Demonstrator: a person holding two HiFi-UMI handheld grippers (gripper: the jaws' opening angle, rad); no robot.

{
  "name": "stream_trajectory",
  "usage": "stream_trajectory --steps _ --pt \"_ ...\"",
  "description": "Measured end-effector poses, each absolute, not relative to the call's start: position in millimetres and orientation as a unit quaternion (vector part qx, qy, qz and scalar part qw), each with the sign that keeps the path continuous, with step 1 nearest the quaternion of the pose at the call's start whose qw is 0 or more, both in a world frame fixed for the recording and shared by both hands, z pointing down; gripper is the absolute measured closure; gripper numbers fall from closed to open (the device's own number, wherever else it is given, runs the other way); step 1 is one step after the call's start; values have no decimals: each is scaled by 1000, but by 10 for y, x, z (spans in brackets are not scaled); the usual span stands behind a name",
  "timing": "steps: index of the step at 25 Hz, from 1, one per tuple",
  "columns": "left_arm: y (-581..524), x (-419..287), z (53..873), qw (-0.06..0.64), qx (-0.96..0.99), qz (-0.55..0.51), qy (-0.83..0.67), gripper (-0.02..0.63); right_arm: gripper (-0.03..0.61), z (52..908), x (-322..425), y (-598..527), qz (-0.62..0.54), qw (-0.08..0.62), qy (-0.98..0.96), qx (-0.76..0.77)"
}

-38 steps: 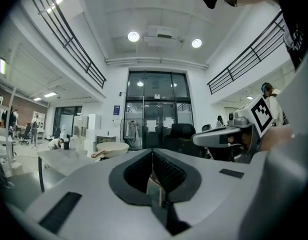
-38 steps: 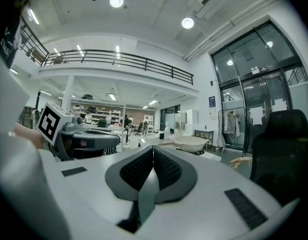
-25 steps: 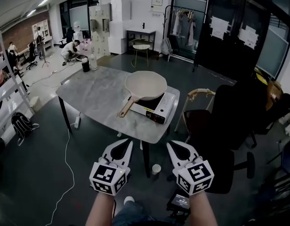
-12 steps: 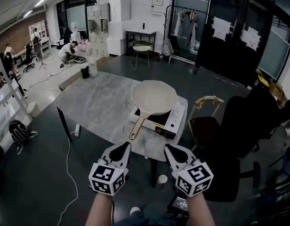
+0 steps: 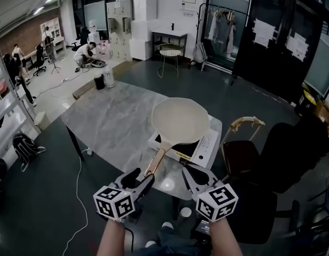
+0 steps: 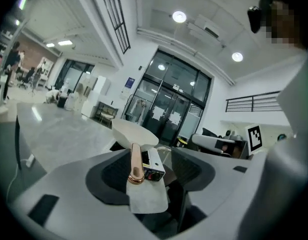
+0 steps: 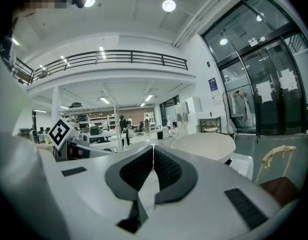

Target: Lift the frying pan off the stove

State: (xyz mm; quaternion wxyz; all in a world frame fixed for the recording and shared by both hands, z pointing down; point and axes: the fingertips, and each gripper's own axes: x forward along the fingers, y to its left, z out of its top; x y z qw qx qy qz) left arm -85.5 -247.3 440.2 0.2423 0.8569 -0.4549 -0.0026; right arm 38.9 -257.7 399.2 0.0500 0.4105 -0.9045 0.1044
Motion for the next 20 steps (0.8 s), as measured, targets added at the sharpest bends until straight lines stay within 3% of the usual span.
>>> stream_trajectory --steps 2,18,19,20 --pt "-2559 -848 4500 279 849 -13 -448 341 554 4018 415 -2717 110 48 -906 405" --pt "-2821 -761 4994 445 793 -79 -409 341 553 4349 376 -3141 165 35 -918 359" --pt "-2824 -745 5003 452 791 -82 -404 365 554 4358 373 -3152 169 33 -918 358" --pt "-2827 -743 5009 459 788 -85 -402 469 554 4367 368 -3162 173 31 -918 356"
